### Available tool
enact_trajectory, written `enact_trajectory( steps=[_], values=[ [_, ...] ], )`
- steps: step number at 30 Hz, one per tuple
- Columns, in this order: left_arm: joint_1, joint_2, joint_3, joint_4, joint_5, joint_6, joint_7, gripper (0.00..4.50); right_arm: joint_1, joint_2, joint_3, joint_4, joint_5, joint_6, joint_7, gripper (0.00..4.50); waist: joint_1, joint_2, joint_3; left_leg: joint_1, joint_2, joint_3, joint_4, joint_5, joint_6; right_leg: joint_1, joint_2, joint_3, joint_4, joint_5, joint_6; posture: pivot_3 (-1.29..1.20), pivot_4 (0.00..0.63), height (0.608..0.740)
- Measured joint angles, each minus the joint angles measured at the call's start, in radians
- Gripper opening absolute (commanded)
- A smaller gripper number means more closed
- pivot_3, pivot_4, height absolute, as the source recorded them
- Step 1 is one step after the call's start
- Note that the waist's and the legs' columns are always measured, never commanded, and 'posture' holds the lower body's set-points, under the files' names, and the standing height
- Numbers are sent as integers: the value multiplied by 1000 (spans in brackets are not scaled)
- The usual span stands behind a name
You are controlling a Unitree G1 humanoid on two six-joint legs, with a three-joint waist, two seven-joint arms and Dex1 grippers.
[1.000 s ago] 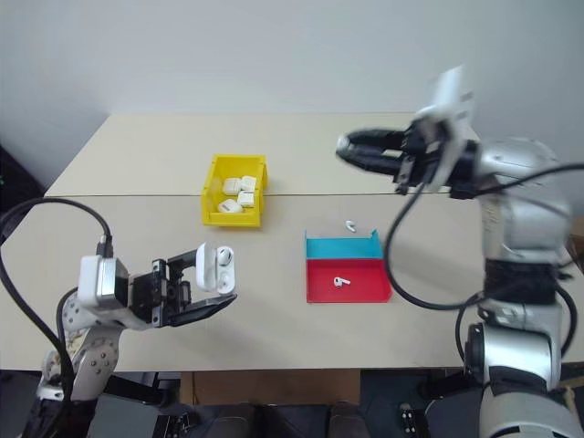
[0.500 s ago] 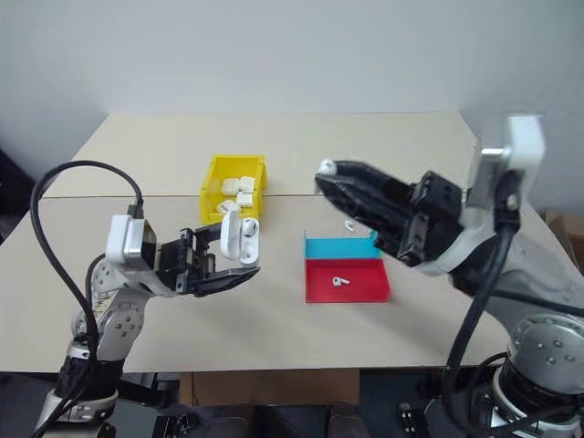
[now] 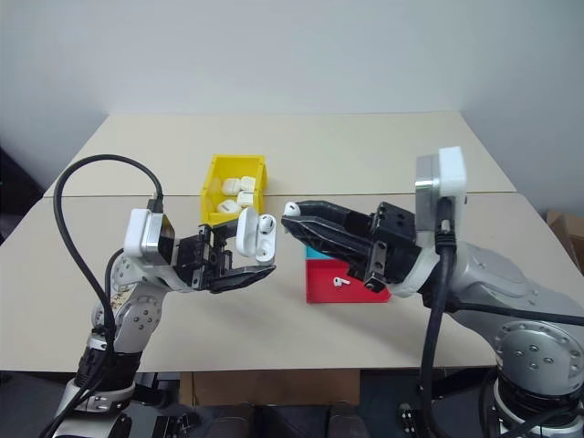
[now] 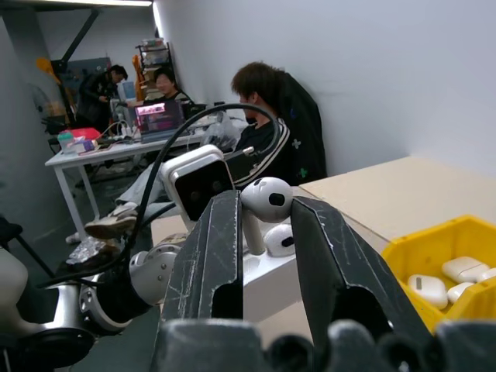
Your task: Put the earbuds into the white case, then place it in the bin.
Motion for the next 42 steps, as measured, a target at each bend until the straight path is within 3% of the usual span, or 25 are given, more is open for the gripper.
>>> enact_trajectory(
  steps=[22, 42],
  values=[
    [0, -27, -19, -9, 2, 13, 28, 2754, 5, 9, 111, 19, -77, -54, 62, 1062, 1, 0, 0, 0, 0, 0, 0, 0, 0, 0, 0, 0, 0, 0, 0, 0, 150, 740],
    [1, -49, -24, -9, 22, 11, 28, 2754, 25, 16, 127, 24, -181, -101, 155, 1062, 1, 0, 0, 0, 0, 0, 0, 0, 0, 0, 0, 0, 0, 0, 0, 0, 150, 740]
  ],
)
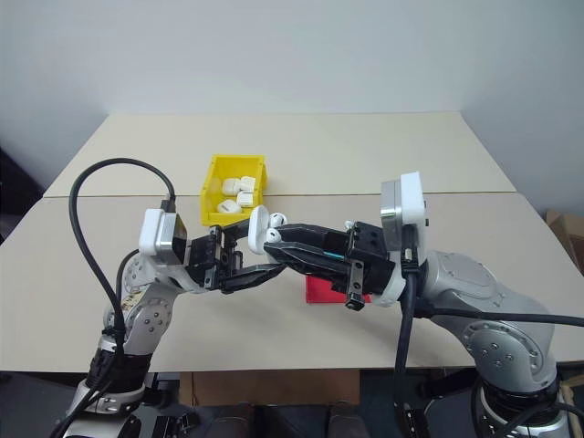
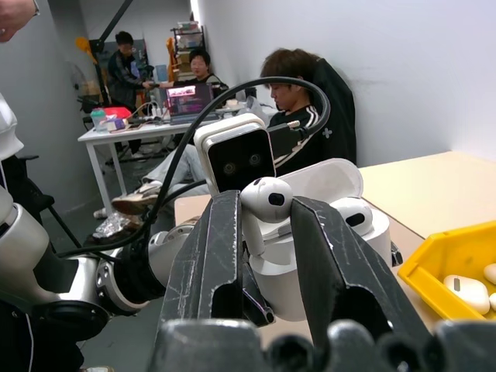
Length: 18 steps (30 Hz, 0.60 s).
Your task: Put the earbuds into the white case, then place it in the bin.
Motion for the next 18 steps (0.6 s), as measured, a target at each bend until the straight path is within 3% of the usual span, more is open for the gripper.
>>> enact_trajectory(
  steps=[18],
  values=[
    [19, -8, 0, 0, 12, -21, -10, 2754, 22, -4, 5, 20, -33, -9, 23, 1062, 0, 0, 0, 0, 0, 0, 0, 0, 0, 0, 0, 0, 0, 0, 0, 0, 150, 740]
  ],
)
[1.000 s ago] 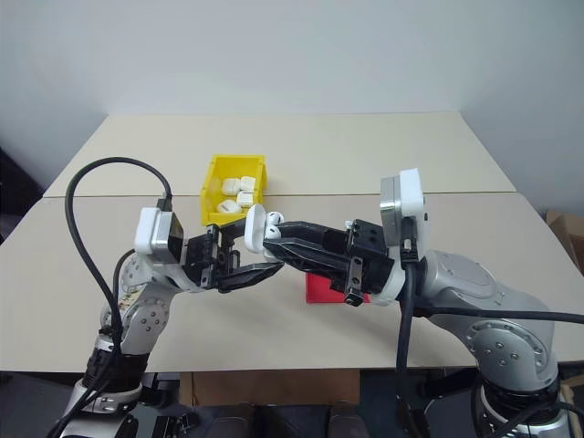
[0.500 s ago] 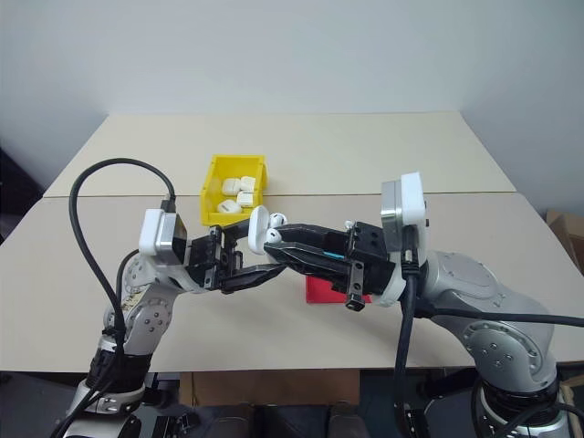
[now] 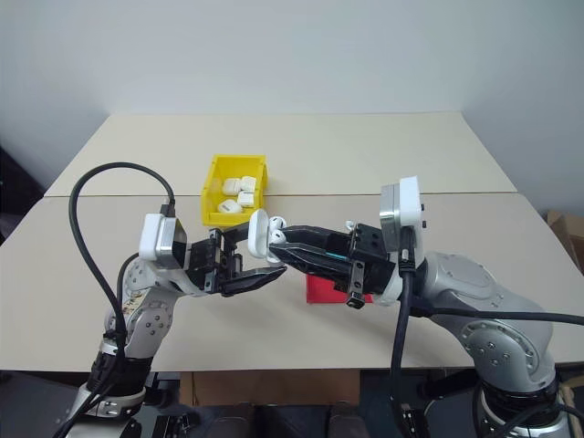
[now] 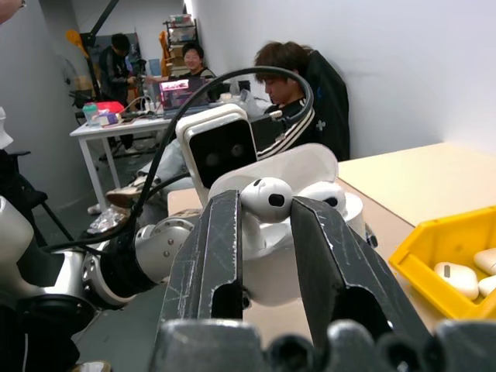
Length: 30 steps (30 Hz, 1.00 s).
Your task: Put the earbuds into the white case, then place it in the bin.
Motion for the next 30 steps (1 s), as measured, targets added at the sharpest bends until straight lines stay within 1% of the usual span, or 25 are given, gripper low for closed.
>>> enact_trajectory(
  steps=[12, 15, 16, 25, 28, 30],
  values=[
    [3, -8, 0, 0, 2, 0, 2, 2754, 7, -8, 4, -11, -36, -20, 18, 1062, 0, 0, 0, 0, 0, 0, 0, 0, 0, 0, 0, 0, 0, 0, 0, 0, 150, 740],
    [4, -11, 0, 0, 2, 0, 5, 2754, 13, -8, 9, -15, -54, -36, 29, 1740, 0, 0, 0, 0, 0, 0, 0, 0, 0, 0, 0, 0, 0, 0, 0, 0, 150, 740],
    [5, -11, 0, 0, 2, 0, 7, 2754, 14, -8, 11, -21, -62, -40, 32, 2036, 0, 0, 0, 0, 0, 0, 0, 0, 0, 0, 0, 0, 0, 0, 0, 0, 150, 740],
    [12, -17, -1, 0, 2, 0, 16, 2754, 26, -18, 9, -26, -64, -46, 51, 2036, 0, 0, 0, 0, 0, 0, 0, 0, 0, 0, 0, 0, 0, 0, 0, 0, 150, 740],
    [13, -17, 0, 0, 2, -2, 16, 2754, 51, -62, -34, -17, -46, -45, 78, 2036, 1, 0, 0, 0, 0, 0, 0, 0, 0, 0, 0, 0, 0, 0, 0, 0, 150, 740],
    [13, -15, 0, 1, 3, -5, 13, 2754, 56, -101, -89, 2, -14, -45, 110, 2036, 3, 0, 0, 0, 0, 0, 0, 0, 0, 0, 0, 0, 0, 0, 0, 0, 150, 740]
  ],
)
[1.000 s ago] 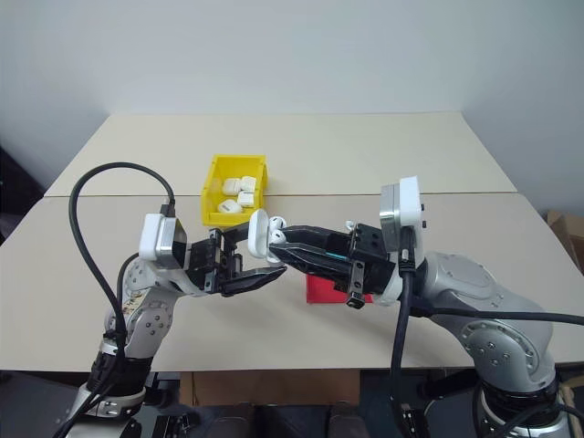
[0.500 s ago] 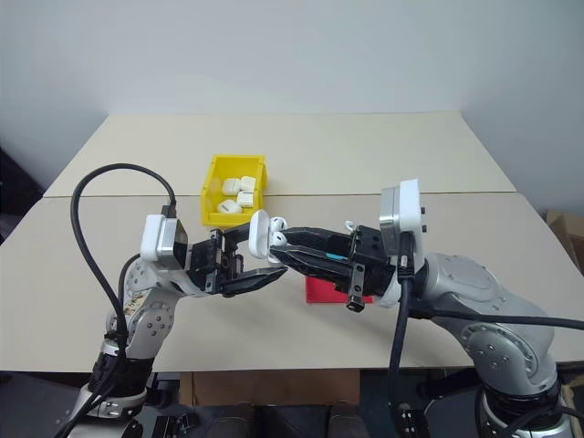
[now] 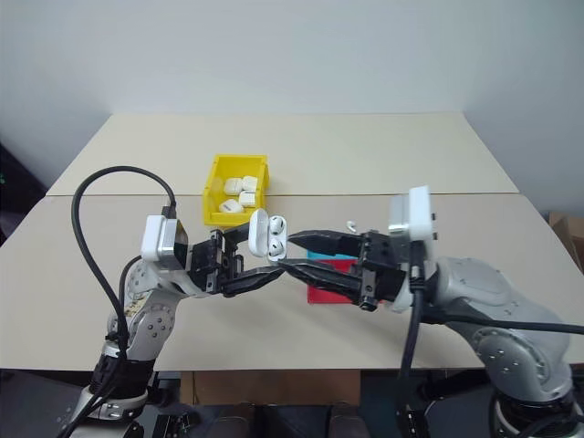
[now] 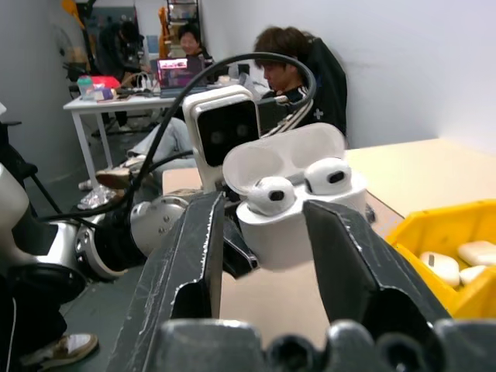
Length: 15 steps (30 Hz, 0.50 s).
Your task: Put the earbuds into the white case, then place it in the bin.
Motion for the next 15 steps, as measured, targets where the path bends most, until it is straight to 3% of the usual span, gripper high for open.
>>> enact_trajectory(
  steps=[5, 8, 11, 15],
  values=[
    [-58, 13, 1, 113, 51, -35, -30, 2754, -93, -141, -63, 134, -1, 8, 90, 2036, -3, 0, 0, 2, 0, 0, 0, 1, 1, 1, 0, 0, 0, 0, 0, 0, 150, 740],
    [-113, -5, 2, 192, 77, -75, -59, 2754, -287, -224, -27, 265, -58, 28, 159, 1125, -9, 0, 0, 2, 0, 1, 0, 1, 2, 1, 1, 1, 0, 0, 0, 0, 150, 740],
    [-154, -31, -4, 215, 80, -84, -64, 2754, -507, -228, 61, 393, -102, 74, 215, 31, -11, 0, 0, 0, 0, 0, -1, 1, 2, -1, 1, 1, 0, 0, 0, 0, 150, 740],
    [-166, -62, -8, 228, 82, -96, -70, 2754, -733, -172, 191, 499, -133, 169, 291, 7, -9, 0, 0, -2, 1, 1, 0, 1, 3, -3, 1, 1, 0, 0, 0, 0, 150, 740]
  ],
)
